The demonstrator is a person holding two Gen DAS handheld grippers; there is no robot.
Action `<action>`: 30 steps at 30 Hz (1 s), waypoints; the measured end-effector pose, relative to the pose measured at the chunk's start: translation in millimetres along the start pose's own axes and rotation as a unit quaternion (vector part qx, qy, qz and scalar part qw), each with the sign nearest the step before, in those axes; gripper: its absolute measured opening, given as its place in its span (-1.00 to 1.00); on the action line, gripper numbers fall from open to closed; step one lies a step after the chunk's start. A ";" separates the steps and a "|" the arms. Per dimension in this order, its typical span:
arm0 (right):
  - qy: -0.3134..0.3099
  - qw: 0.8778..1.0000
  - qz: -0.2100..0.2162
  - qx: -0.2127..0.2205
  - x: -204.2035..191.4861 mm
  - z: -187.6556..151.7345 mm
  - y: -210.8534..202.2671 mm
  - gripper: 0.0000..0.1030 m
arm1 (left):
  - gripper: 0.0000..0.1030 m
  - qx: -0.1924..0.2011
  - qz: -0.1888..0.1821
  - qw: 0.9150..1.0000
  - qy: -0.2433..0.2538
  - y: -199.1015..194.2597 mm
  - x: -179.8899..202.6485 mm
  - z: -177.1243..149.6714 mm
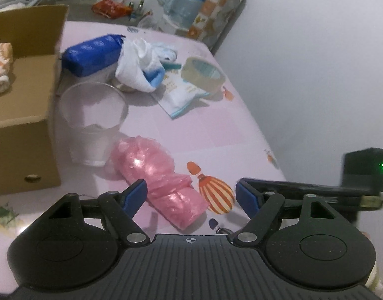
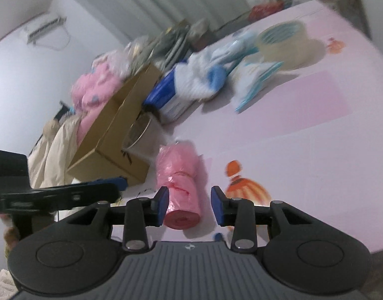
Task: Organize soft objects
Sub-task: 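Grasp the pink bag roll with the left tool while the right tool moves to the light blue packet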
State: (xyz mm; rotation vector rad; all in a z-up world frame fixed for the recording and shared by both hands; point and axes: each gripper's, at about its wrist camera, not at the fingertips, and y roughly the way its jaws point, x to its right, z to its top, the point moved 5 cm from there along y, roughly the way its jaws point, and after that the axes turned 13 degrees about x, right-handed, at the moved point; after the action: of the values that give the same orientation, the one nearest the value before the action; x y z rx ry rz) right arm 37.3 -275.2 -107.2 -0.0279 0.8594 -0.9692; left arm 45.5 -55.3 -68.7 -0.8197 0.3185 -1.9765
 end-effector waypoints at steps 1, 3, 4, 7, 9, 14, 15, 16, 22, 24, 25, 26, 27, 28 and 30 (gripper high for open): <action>0.000 1.000 -0.001 0.010 2.5 1.7 -5.5 -0.10 | 0.53 -0.005 0.002 1.000 0.004 5.5 1.7 -0.2; -0.003 0.999 -0.004 0.035 6.7 8.3 -18.3 -0.10 | 0.54 -0.019 0.014 1.000 0.009 18.1 5.3 -0.9; -0.005 0.999 -0.005 0.047 7.4 11.4 -23.8 -0.09 | 0.54 -0.023 0.020 0.999 0.012 24.4 7.1 -1.0; -0.010 0.997 -0.003 0.080 9.0 20.5 -38.1 -0.03 | 0.55 -0.027 0.057 0.998 0.027 40.2 8.0 -2.3; -0.022 0.995 -0.002 0.099 9.4 25.0 -45.3 -0.03 | 0.55 -0.031 0.082 0.995 0.039 50.0 7.8 -5.1; -0.048 0.990 -0.010 0.129 5.4 51.2 -44.6 0.00 | 0.42 -0.047 0.123 0.989 0.063 66.4 4.1 -13.5; -0.048 0.990 -0.006 0.130 3.6 59.8 -40.4 0.00 | 0.28 -0.050 0.127 0.989 0.064 68.6 2.1 -15.2; -0.048 0.990 -0.002 0.133 1.1 70.2 -34.9 0.00 | 0.19 -0.052 0.130 0.988 0.063 68.6 -0.6 -16.0; -0.035 0.994 0.010 0.100 -12.9 131.5 30.4 0.00 | -0.03 -0.048 0.107 0.993 0.032 58.8 -19.1 -18.4; -0.018 0.997 0.003 0.080 -13.2 148.2 58.8 0.00 | -0.04 -0.049 0.095 0.994 0.018 55.3 -23.1 -18.7; -0.013 0.998 -0.002 0.069 -12.9 157.2 74.9 0.00 | -0.05 -0.049 0.090 0.995 0.012 54.0 -24.9 -18.4; -0.011 0.998 -0.009 0.061 -12.8 165.1 89.1 0.00 | -0.05 -0.050 0.084 0.995 0.004 53.0 -26.6 -18.2; -0.013 0.998 -0.023 0.057 -12.5 172.4 102.6 0.00 | -0.05 -0.051 0.077 0.996 -0.006 52.3 -28.8 -17.7; -0.021 0.998 -0.037 0.050 -12.2 176.3 113.5 0.00 | -0.05 -0.052 0.072 0.996 -0.013 51.9 -31.1 -17.7; -0.034 0.997 -0.061 0.034 -10.0 187.1 138.3 0.00 | -0.05 -0.055 0.061 0.996 -0.025 51.7 -34.9 -16.5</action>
State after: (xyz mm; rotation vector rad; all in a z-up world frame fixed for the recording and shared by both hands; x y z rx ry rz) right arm 254.4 -249.7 -26.7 -0.0552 0.7682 -1.1063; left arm 80.9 -54.7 -122.6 -0.8976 0.4408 -1.8349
